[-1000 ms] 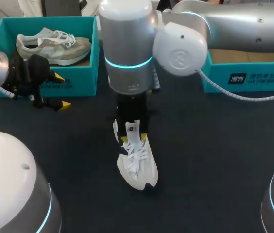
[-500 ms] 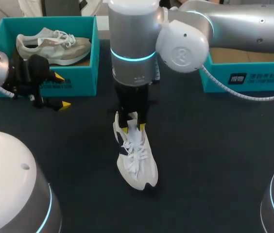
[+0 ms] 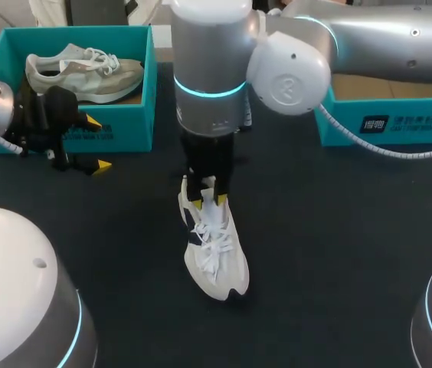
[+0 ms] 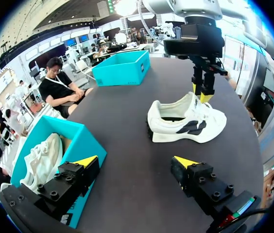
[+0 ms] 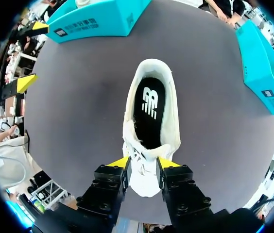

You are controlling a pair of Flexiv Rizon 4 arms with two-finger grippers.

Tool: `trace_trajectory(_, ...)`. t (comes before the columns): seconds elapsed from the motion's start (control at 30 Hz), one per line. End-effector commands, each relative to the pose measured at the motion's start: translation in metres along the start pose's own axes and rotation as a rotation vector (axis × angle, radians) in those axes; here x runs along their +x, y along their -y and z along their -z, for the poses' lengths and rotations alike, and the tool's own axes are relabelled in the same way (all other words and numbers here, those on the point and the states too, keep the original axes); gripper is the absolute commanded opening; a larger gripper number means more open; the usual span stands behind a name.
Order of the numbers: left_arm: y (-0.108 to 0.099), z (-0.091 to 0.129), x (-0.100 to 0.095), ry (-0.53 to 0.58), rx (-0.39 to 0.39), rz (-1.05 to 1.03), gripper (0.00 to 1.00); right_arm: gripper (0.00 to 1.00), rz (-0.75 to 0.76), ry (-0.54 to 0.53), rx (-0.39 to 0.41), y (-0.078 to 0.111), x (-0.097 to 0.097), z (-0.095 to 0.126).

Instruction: Take the shoe out of the shoebox, open the shoe tongue, remove and reinsert the insole, then place the shoe into the shoebox

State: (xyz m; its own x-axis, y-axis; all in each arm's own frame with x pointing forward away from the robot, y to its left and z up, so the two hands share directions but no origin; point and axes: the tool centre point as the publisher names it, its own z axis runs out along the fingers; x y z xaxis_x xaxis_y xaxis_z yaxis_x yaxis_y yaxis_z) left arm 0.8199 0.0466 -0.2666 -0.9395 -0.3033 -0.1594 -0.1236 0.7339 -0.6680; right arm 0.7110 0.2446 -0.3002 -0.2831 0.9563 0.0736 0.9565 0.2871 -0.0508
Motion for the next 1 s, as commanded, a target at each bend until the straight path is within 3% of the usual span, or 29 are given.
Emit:
trace_trajectory(0.03,0.001,0.000,0.000,-0.001,-0.004,0.000,1.00,0.29,0.017,-0.053,-0.019,-0.011,-0.006,-0.018)
trace_trajectory(0.17,0.001,0.000,0.000,-0.001,-0.004,0.000,1.00,0.26,0.042,-0.056,-0.020,-0.022,-0.010,-0.025)
trace_trajectory(0.4,0.001,0.000,0.000,-0.001,-0.004,0.000,1.00,0.21,0.033,0.012,-0.043,-0.020,-0.018,0.003)
trace_trajectory(0.53,0.001,0.000,0.000,-0.001,-0.004,0.000,1.00,0.20,0.056,-0.004,-0.032,-0.027,-0.018,-0.006)
trace_trajectory(0.83,0.001,0.000,0.000,-0.001,-0.004,0.000,1.00,0.26,0.090,-0.048,-0.021,-0.036,-0.016,-0.027)
trace_trajectory(1.0,0.001,0.000,0.000,-0.001,-0.004,0.000,1.00,0.35,0.199,0.001,-0.104,-0.039,-0.023,-0.005)
